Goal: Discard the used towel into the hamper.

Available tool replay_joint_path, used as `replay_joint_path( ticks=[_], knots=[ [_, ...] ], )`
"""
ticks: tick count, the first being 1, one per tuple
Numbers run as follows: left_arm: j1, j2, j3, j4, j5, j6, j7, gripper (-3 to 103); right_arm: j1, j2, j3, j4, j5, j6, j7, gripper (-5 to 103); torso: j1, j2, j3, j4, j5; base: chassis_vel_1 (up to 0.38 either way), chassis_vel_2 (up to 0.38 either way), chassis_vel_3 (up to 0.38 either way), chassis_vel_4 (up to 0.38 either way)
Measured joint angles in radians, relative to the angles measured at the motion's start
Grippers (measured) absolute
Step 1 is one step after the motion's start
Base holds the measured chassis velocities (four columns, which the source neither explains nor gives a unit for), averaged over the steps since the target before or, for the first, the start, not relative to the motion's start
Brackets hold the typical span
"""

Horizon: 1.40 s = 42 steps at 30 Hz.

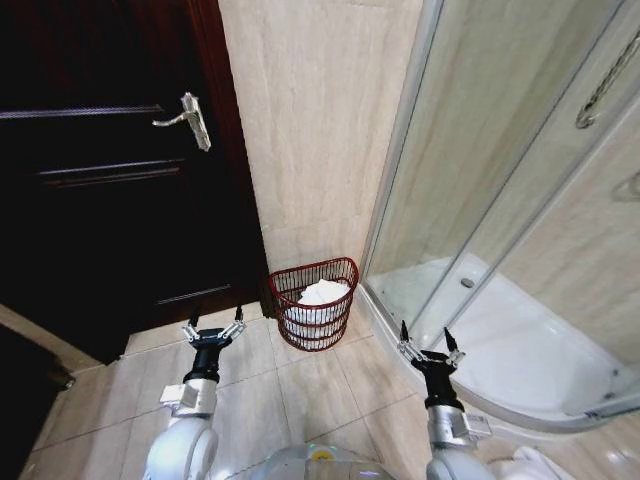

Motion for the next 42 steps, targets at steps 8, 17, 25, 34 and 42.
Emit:
replay_joint_path(
  ticks=[8,17,25,34,42],
  knots=[
    [-0.006,0.001,0.007,0.007,0.006,-0.001,0.003,100,0.006,0.001,0.0,-0.007,0.001,0.0,0.002,100,-0.013,-0.033,-0.02,0.0,0.0,0.0,0.0,0.0,0.0],
    [-0.019,0.004,0.01,0.019,0.003,-0.018,0.002,100,0.008,0.0,-0.004,-0.014,0.0,0.0,0.002,100,-0.018,-0.051,-0.034,0.0,0.0,0.0,0.0,0.0,0.0],
    [-0.017,0.007,0.01,0.02,0.01,-0.01,0.004,100,0.012,-0.001,-0.003,-0.02,-0.001,0.0,0.004,100,-0.018,-0.053,-0.035,0.0,0.0,0.0,0.0,0.0,0.0],
    [-0.016,0.008,0.012,0.018,0.016,-0.007,0.014,100,0.012,-0.001,-0.001,-0.012,0.001,-0.001,0.006,100,-0.032,-0.09,-0.058,0.0,0.0,0.0,0.0,0.0,0.0],
    [-0.012,0.008,0.009,0.018,0.017,-0.008,0.015,100,0.011,-0.001,-0.001,-0.011,0.001,-0.001,0.006,100,-0.042,-0.121,-0.078,0.0,0.0,0.0,0.0,0.0,0.0]
  ],
)
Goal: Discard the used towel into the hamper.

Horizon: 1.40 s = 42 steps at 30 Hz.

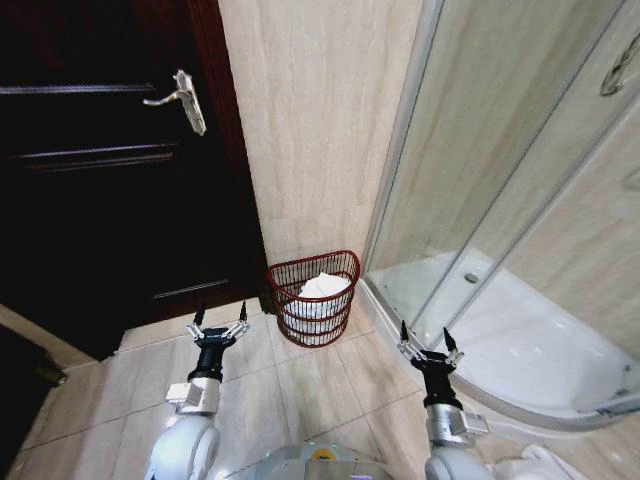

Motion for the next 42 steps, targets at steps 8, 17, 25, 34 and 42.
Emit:
replay_joint_path(
  ticks=[8,17,25,34,42],
  knots=[
    [0.0,0.0,-0.003,0.002,-0.001,-0.002,0.001,100,-0.004,0.0,-0.002,0.0,-0.004,-0.004,0.004,100,-0.01,-0.032,-0.022,0.0,0.0,0.0,0.0,0.0,0.0],
    [-0.006,0.0,-0.003,0.007,-0.001,-0.004,0.001,100,0.004,-0.003,-0.002,0.006,-0.004,-0.015,0.015,100,-0.022,-0.069,-0.046,0.0,0.0,0.0,0.0,0.0,0.0],
    [-0.009,-0.001,0.001,0.013,-0.001,-0.004,0.0,100,-0.005,0.001,-0.004,0.005,-0.007,-0.015,0.019,100,-0.023,-0.102,-0.075,-0.0001,0.0,0.0,0.0,0.0,0.0],
    [-0.019,-0.002,0.001,0.029,-0.005,-0.029,-0.006,100,-0.005,0.0,-0.006,0.006,-0.011,-0.018,0.03,100,-0.023,-0.111,-0.086,-0.0005,0.0,0.0,0.0,0.0,0.0],
    [-0.022,0.0,0.0,0.031,-0.006,-0.031,-0.01,100,-0.012,-0.002,-0.008,0.019,-0.015,-0.038,0.035,100,-0.023,-0.109,-0.084,-0.0005,0.0,0.0,0.0,0.0,0.0]
  ],
)
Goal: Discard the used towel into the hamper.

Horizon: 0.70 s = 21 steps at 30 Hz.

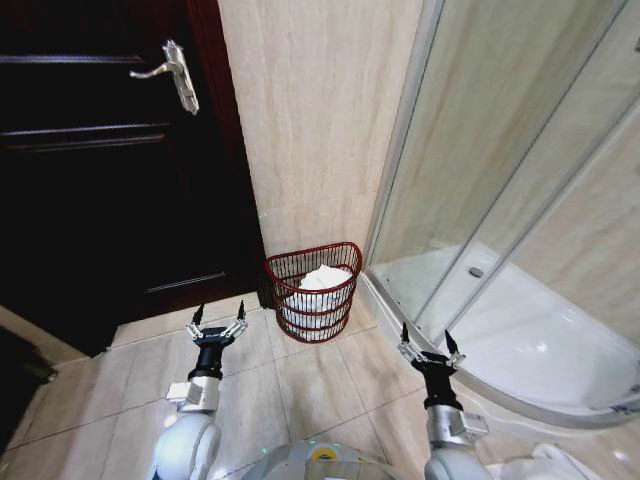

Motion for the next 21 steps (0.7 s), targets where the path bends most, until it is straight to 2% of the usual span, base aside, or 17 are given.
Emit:
replay_joint_path(
  ticks=[21],
  knots=[
    [0.007,-0.001,0.006,-0.002,0.017,0.002,-0.001,100,-0.001,0.002,-0.002,0.006,-0.014,-0.003,0.005,100,0.0,0.006,0.004,0.0001,0.0,0.036,-0.041,-0.038,0.041]
  ],
)
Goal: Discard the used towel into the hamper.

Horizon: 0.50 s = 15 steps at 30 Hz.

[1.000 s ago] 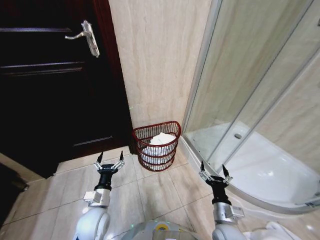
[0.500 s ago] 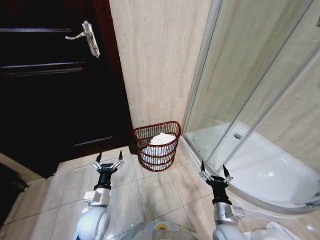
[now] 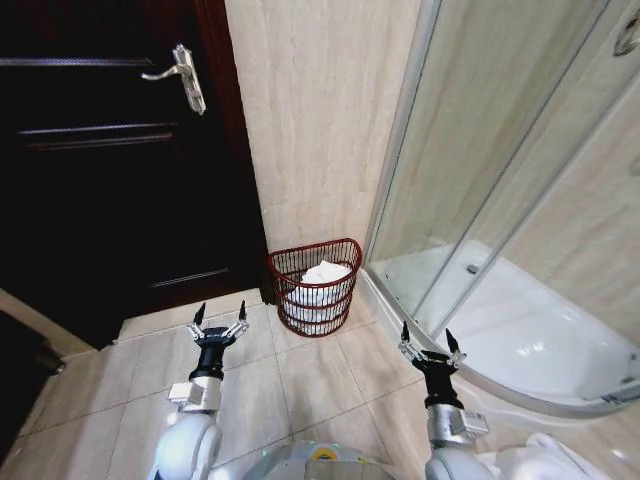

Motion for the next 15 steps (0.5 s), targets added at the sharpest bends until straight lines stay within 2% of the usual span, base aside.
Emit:
replay_joint_path(
  ticks=[15],
  knots=[
    [0.011,-0.004,-0.005,-0.001,0.01,-0.009,0.001,100,-0.004,0.003,-0.014,0.007,-0.013,0.005,0.001,100,0.0,0.002,0.001,-0.0001,0.0,0.013,-0.086,-0.09,0.011]
  ],
)
